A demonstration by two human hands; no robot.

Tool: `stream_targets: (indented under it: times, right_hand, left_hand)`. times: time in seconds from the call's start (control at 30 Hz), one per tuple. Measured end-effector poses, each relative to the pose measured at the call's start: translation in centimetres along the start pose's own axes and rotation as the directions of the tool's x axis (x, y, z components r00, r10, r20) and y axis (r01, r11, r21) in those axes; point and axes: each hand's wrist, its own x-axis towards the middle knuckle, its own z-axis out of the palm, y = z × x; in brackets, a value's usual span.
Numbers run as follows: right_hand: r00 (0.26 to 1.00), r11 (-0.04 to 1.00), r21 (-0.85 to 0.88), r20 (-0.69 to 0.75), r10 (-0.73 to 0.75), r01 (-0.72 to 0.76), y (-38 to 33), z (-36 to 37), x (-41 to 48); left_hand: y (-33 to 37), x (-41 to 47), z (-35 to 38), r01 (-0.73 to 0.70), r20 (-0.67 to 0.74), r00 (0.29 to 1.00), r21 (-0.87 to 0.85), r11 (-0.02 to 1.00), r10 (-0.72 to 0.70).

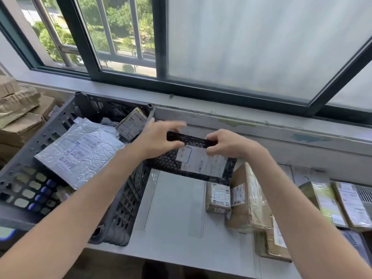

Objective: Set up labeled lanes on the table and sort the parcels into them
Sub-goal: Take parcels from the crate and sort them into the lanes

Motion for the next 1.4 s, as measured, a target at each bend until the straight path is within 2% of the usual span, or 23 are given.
stream_targets:
  times: [0.03,0.07,0.1,0.13,0.17,0.2,0.23,0.27,0.3,0.37,0.43,0.57,0.7,0.83,0.97,1.07,1.13,1.4]
  right_hand:
    - [0.999,0.998,-0.054,-0.033,-0.025,0.023,-0.4,-0.7,0.1]
    - [0.983,0.992,-0.119,-0.173,-0.069,0.048,-0.6,-1.1,0.2]
    - [0.905,0.981,-0.186,-0.404,-0.131,0.059,-0.3,-1.3,0.5]
    - [0.750,0.977,-0.206,-0.637,-0.179,0.058,0.0,-1.2,0.4]
    - [0.568,0.985,-0.154,-0.805,-0.171,0.078,0.3,-1.1,0.3]
    - [0.458,0.991,-0.023,-0.885,-0.081,0.129,0.6,-0.8,0.0]
    - [0.451,0.970,0.148,-0.891,0.045,0.194,0.8,-0.5,-0.2]
    - [0.521,0.924,0.312,-0.838,0.159,0.220,1.0,0.0,-0.3]
    - [0.618,0.875,0.437,-0.753,0.227,0.211,1.3,0.6,-0.3]
    - [0.777,0.798,0.576,-0.580,0.245,0.178,1.6,1.8,-0.5]
    - [0.843,0.718,0.661,-0.499,0.203,0.219,1.6,2.8,-0.7]
    - [0.831,0.628,0.723,-0.514,0.212,0.287,1.4,3.9,-0.3]
    - [0.835,0.611,0.744,-0.497,0.234,0.272,1.4,4.6,0.3]
    - [0.878,0.635,0.761,-0.386,0.283,0.129,2.5,7.6,1.8]
    - [0.909,0.609,0.787,-0.179,0.377,-0.098,4.3,13.5,3.4]
    - [0.897,0.628,0.749,-0.106,0.429,-0.212,5.7,17.5,4.7]
    - [0.885,0.629,0.736,-0.093,0.457,-0.248,6.3,19.1,5.6]
    - [0.823,0.681,0.653,-0.154,0.546,-0.330,8.1,22.7,9.7]
  left_hand:
    - [0.2,-0.1,0.3,0.029,0.101,0.994,0.010,1.000,-0.029]
    - [0.2,-0.1,0.5,0.063,0.148,0.987,-0.024,0.998,-0.059]
    - [0.0,-0.2,0.9,0.098,0.143,0.986,-0.085,0.992,-0.085]
    - [-0.2,-0.3,1.4,0.154,0.105,0.985,-0.191,0.969,-0.136]
    - [-0.5,-0.5,1.9,0.225,0.060,0.974,-0.362,0.905,-0.218]
    - [-0.6,-0.8,2.4,0.285,0.050,0.948,-0.573,0.769,-0.314]
    - [-0.7,-1.1,2.9,0.319,0.079,0.915,-0.744,0.588,-0.397]
    - [-0.8,-1.3,3.2,0.319,0.117,0.891,-0.849,0.421,-0.439]
    - [-0.8,-1.4,3.6,0.309,0.141,0.881,-0.895,0.323,-0.452]
    - [-0.6,-1.5,4.1,0.286,0.150,0.880,-0.925,0.249,-0.451]
    - [-0.3,-1.6,4.4,0.265,0.139,0.878,-0.938,0.225,-0.458]
    - [0.1,-1.7,4.4,0.253,0.124,0.872,-0.942,0.220,-0.473]
    - [-0.1,-2.1,4.4,0.274,0.114,0.849,-0.930,0.244,-0.516]
    - [-2.1,-2.9,5.8,0.413,0.090,0.750,-0.837,0.358,-0.656]
    - [-5.5,-5.4,10.4,0.629,0.132,0.695,-0.588,0.509,-0.706]
    - [-7.3,-7.1,14.0,0.749,0.227,0.613,-0.474,0.464,-0.757]
    - [-8.3,-7.2,15.4,0.782,0.239,0.578,-0.436,0.445,-0.781]
    - [-10.4,-5.7,17.6,0.805,0.237,0.572,-0.342,0.484,-0.785]
